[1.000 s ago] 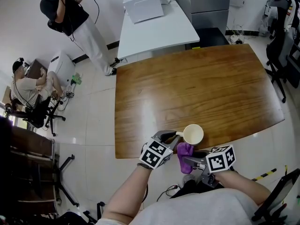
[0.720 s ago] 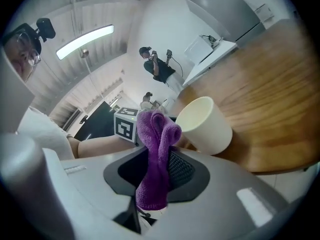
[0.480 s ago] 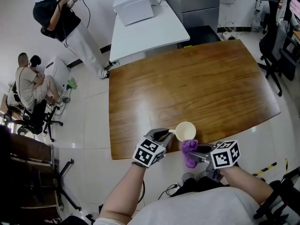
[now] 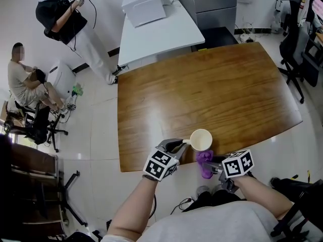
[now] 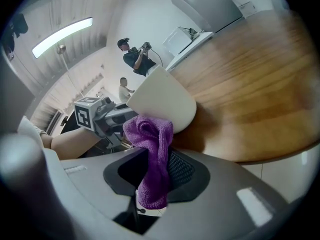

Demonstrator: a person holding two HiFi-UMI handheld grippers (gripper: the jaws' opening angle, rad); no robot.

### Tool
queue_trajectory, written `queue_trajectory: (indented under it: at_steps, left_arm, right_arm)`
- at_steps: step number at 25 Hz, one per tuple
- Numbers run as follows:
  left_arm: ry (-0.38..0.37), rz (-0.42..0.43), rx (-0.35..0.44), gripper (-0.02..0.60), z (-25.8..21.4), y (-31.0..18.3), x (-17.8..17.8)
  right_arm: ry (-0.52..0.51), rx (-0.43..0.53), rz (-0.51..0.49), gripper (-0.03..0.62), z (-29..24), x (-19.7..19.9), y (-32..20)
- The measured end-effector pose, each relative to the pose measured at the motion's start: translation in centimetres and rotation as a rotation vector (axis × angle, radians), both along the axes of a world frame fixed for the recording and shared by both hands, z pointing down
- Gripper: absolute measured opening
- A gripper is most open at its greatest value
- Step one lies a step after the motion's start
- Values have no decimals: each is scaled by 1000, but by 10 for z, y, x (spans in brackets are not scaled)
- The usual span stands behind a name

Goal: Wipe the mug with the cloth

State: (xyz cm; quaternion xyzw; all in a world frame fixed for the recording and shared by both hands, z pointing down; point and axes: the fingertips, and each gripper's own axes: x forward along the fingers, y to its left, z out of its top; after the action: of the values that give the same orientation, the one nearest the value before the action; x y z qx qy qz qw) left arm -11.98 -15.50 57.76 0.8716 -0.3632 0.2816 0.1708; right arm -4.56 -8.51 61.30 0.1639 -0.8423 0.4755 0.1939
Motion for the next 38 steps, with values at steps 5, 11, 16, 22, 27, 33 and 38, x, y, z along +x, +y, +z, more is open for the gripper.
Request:
queue_trajectory:
  at_steps: [5,11,16,22,27,33,38]
  left_arm:
    - [13,-1,-10,41,0,-2,-3]
    - [29,-6,-21,41,-2,-1,-2]
    - [28,0,-18,40,-3,-1,-2]
    - [23,5,-19,40,-3,-2,1]
    - [19,5,-15,40,-1,-6,-1]
    - [25,15,-12,40,-1,-5,1]
    - [28,13,-8,38,0,-9,-2]
  right_arm:
    - [-34,3,0,104,-9,-3,1]
    - [-187,87,71,104,-87,13,-1]
    - [-210,137,177,104,-108,34,-36]
    - [-169,91,229,104,-74,40,-51]
    - [-138,51,245,104,-49,41,-60]
    - [-38,5,247,104,-14,45,-67]
    - [-63,21,227,104,-28,48,-68]
